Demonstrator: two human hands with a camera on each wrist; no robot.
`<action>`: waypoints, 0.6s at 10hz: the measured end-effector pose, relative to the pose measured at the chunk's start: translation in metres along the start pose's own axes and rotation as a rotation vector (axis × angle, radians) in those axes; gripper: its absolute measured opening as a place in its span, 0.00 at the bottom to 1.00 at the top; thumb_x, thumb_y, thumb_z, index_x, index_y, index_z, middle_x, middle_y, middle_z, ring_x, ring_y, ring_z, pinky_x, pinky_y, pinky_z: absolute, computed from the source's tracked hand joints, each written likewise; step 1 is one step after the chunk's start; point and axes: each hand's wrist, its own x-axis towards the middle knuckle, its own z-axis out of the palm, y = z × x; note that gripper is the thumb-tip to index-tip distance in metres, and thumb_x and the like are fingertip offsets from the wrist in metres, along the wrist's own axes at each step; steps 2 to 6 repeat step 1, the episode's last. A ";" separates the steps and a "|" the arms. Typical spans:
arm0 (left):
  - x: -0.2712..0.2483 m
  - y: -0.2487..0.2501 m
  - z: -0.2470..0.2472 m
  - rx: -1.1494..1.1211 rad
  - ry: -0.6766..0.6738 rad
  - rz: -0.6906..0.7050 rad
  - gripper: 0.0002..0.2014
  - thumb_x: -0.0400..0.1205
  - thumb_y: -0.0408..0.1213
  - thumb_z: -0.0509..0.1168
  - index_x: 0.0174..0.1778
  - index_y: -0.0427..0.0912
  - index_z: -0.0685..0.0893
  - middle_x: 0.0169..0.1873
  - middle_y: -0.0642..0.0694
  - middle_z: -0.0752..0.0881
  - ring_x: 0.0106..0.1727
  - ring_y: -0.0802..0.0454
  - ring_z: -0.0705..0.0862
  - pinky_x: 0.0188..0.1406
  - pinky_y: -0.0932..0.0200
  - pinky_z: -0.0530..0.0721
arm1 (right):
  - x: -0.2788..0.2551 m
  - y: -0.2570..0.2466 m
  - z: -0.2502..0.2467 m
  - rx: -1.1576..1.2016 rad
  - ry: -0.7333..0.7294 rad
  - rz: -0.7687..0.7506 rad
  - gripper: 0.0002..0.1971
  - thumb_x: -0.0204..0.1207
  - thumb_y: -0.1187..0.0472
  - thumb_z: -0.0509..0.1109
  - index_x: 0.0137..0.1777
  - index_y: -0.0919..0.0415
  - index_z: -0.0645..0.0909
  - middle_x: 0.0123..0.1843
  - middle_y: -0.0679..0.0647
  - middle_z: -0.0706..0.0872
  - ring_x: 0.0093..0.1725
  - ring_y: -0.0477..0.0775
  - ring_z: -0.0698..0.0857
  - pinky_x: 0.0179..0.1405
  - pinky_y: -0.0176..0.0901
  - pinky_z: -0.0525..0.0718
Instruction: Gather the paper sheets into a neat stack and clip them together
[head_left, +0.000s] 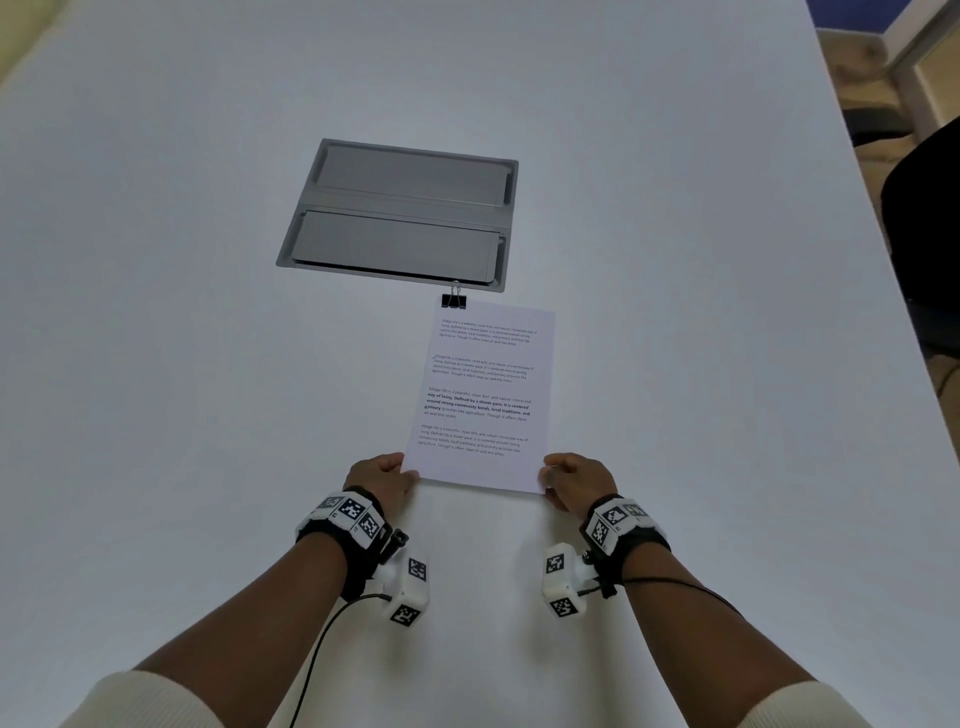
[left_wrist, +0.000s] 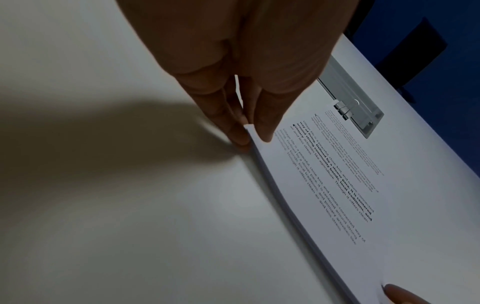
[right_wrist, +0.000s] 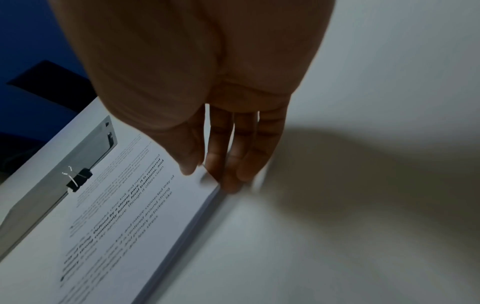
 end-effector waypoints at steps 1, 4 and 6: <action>0.000 -0.009 -0.003 0.076 -0.011 -0.009 0.22 0.73 0.37 0.74 0.64 0.39 0.85 0.58 0.36 0.89 0.59 0.37 0.88 0.67 0.46 0.83 | -0.007 -0.002 -0.002 -0.190 -0.050 -0.041 0.14 0.69 0.56 0.71 0.54 0.57 0.85 0.43 0.54 0.91 0.45 0.57 0.91 0.57 0.53 0.87; 0.000 -0.009 -0.003 0.076 -0.011 -0.009 0.22 0.73 0.37 0.74 0.64 0.39 0.85 0.58 0.36 0.89 0.59 0.37 0.88 0.67 0.46 0.83 | -0.007 -0.002 -0.002 -0.190 -0.050 -0.041 0.14 0.69 0.56 0.71 0.54 0.57 0.85 0.43 0.54 0.91 0.45 0.57 0.91 0.57 0.53 0.87; 0.000 -0.009 -0.003 0.076 -0.011 -0.009 0.22 0.73 0.37 0.74 0.64 0.39 0.85 0.58 0.36 0.89 0.59 0.37 0.88 0.67 0.46 0.83 | -0.007 -0.002 -0.002 -0.190 -0.050 -0.041 0.14 0.69 0.56 0.71 0.54 0.57 0.85 0.43 0.54 0.91 0.45 0.57 0.91 0.57 0.53 0.87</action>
